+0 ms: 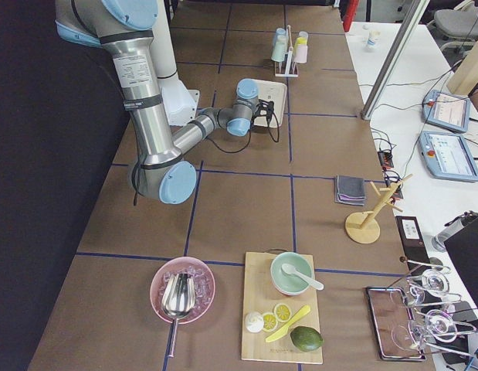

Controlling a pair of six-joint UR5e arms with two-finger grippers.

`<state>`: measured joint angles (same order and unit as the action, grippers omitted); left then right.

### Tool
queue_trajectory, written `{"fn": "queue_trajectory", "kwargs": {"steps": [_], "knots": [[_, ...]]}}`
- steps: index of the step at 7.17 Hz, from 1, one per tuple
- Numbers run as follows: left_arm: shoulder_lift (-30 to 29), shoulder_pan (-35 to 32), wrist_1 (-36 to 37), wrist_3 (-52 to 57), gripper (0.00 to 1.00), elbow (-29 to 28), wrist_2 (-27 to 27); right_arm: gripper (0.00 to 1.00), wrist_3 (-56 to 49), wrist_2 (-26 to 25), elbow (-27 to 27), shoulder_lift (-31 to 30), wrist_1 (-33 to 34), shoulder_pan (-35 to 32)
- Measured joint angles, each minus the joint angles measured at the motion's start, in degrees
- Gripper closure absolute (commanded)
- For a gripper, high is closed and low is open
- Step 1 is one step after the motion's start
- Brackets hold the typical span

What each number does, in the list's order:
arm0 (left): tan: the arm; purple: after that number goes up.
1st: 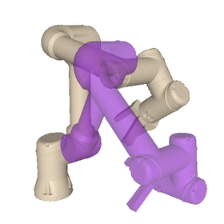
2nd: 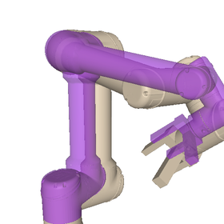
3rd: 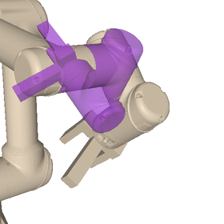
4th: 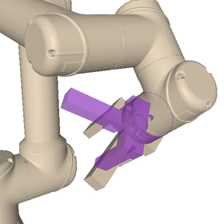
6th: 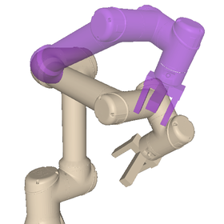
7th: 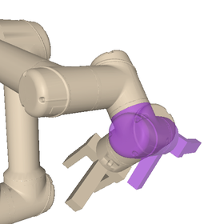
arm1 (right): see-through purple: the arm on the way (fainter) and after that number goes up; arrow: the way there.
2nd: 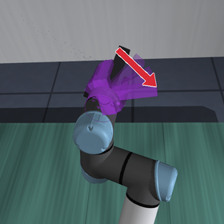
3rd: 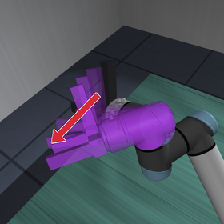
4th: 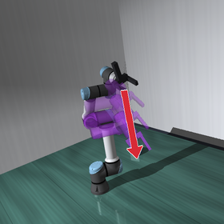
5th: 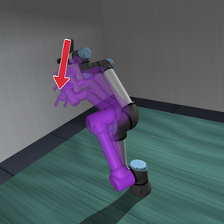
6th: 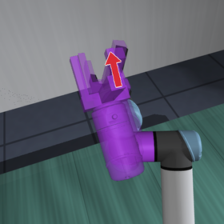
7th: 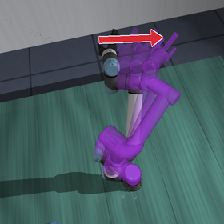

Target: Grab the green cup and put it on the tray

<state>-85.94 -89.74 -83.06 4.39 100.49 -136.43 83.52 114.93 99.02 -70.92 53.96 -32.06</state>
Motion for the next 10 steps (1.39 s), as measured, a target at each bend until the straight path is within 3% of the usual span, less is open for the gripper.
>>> {"fn": "queue_trajectory", "kwargs": {"steps": [6, 10], "knots": [[0.05, 0.0, 0.0, 0.0, 0.0, -0.12, -0.06, 1.0, -0.03, -1.14, -0.3, 1.92, 3.98, 2.07], [-0.02, 0.0, 0.0, 0.0, 0.0, -0.04, -0.07, 0.93, -0.17, -0.95, -0.31, 1.54, 3.96, 1.97]]}}
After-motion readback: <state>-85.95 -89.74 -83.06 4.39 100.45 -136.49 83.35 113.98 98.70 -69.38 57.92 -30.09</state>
